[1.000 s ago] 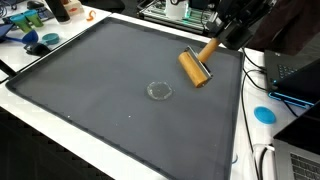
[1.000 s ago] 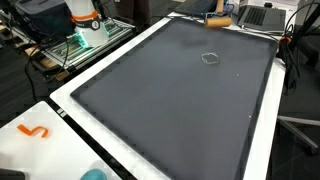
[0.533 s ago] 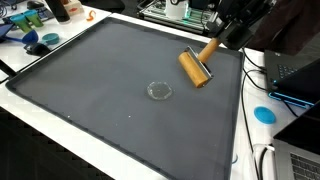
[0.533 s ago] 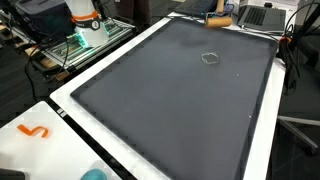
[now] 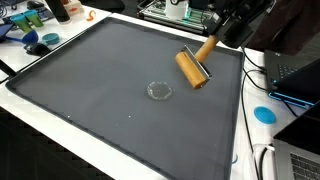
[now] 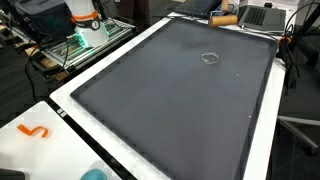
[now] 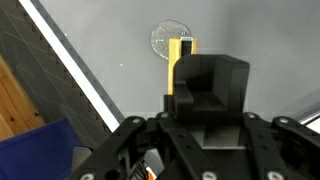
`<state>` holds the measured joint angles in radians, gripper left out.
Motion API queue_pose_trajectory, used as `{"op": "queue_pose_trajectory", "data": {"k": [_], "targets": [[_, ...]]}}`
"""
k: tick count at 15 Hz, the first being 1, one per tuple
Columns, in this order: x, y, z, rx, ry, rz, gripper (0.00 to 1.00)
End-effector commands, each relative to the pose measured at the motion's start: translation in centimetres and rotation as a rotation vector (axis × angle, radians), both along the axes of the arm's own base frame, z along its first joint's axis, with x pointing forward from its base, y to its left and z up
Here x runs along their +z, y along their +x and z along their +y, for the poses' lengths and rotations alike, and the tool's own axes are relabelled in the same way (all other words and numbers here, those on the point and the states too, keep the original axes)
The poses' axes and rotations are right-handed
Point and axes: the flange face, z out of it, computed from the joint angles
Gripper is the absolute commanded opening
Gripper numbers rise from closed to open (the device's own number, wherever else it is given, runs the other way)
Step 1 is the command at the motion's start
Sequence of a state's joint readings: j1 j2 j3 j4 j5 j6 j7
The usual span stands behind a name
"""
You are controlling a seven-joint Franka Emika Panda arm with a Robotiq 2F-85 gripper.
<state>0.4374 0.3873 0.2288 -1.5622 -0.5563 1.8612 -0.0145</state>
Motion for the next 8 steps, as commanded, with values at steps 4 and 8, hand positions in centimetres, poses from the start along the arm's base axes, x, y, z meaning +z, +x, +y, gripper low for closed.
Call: {"op": "queue_pose_trajectory", "data": {"k": [4,8], "targets": [[2.4,2.3,-2.5,0.004,0.06,0.005,0.23],[3.5,4.2,-4.6,-0.006,0.132,0.032,0.23]]}}
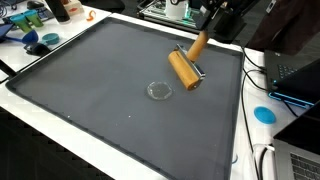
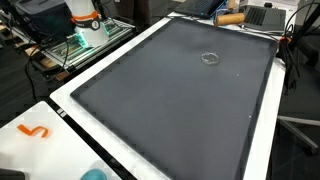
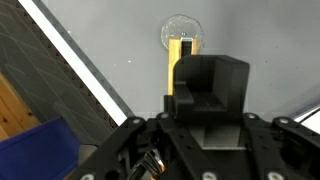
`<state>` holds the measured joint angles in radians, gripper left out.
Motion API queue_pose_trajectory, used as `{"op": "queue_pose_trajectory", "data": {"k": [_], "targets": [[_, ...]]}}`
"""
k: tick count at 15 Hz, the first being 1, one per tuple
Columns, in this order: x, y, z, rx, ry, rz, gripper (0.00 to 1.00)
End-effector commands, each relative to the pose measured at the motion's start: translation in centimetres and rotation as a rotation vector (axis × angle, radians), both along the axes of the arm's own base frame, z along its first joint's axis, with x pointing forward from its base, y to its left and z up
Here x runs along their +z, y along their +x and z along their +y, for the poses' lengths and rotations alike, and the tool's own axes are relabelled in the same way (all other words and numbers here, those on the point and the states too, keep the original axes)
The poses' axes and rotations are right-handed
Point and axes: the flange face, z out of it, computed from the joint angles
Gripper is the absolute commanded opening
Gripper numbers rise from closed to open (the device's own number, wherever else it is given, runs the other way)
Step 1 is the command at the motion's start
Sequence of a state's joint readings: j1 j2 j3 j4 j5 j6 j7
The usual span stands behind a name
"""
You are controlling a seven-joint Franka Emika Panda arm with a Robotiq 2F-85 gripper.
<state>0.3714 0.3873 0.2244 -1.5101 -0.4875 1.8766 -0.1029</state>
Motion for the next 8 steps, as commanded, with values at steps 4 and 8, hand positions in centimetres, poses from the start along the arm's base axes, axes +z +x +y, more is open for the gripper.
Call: {"op": "queue_pose_trajectory", "data": {"k": [4,8], "targets": [[2.2,3.2,-4.0,-0.035,0.14,0.041,0.23],[2.8,5.0,-6.7,-0.1,0.205,0.055,0.23]]}}
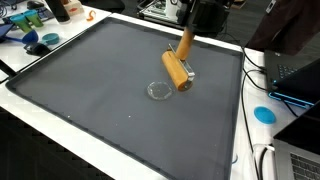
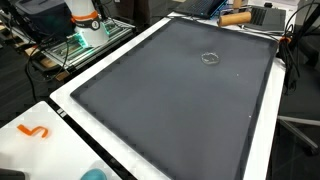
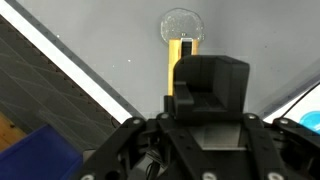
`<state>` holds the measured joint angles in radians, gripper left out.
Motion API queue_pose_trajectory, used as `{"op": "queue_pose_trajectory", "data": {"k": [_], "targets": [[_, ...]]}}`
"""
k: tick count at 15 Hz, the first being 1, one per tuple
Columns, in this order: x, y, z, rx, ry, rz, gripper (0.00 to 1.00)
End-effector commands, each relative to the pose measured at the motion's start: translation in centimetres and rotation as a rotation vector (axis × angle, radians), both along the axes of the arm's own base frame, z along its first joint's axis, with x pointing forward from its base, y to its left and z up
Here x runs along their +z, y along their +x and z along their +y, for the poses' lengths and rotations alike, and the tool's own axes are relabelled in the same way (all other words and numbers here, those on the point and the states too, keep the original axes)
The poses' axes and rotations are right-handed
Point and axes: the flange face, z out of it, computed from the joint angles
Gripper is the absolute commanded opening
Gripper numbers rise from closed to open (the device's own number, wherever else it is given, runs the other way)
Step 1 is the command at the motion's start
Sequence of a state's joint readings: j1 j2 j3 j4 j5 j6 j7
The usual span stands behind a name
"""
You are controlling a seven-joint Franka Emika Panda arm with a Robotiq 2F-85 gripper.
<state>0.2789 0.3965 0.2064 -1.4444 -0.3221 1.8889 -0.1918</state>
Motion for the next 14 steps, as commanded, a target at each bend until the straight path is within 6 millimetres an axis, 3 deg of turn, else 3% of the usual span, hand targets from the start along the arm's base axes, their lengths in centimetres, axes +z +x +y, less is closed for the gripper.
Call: {"op": "queue_pose_trajectory", "data": {"k": [1,7,14], "targets": [[0.6,1.8,-2.2,-0.048,0.07,0.014,0.23],[0.8,3.7,-7.0,-0.171,0.173,0.041,0.23],[0.8,4.1,-12.0,-0.319,0.267,0.074,0.23]]}}
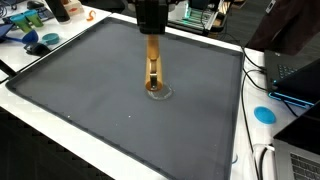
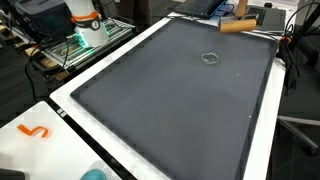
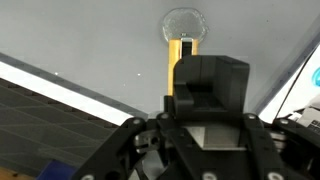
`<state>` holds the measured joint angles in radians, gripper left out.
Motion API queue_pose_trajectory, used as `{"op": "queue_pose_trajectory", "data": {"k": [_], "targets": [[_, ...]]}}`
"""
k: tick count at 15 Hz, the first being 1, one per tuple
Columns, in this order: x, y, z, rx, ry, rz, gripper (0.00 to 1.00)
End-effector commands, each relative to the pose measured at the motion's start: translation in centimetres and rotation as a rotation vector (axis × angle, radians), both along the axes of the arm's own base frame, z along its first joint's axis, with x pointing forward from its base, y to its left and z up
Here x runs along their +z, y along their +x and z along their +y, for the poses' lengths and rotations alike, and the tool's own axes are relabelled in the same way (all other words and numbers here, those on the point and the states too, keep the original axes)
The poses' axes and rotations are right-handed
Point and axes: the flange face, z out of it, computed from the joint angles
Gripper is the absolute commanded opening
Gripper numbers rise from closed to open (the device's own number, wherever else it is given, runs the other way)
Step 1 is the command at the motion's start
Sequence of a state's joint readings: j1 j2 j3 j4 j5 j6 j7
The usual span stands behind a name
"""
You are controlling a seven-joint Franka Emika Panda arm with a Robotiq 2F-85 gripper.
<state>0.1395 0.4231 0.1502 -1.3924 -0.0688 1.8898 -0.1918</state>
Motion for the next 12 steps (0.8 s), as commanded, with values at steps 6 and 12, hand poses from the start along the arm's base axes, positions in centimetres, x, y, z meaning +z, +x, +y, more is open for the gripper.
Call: {"op": "queue_pose_trajectory", "data": {"k": [6,12], "targets": [[-0.5,-0.8,-6.4,-0.199,0.1,0.041,0.23],[-2.3,-2.2,-9.4,-0.293,0.162,0.056,0.23]]}}
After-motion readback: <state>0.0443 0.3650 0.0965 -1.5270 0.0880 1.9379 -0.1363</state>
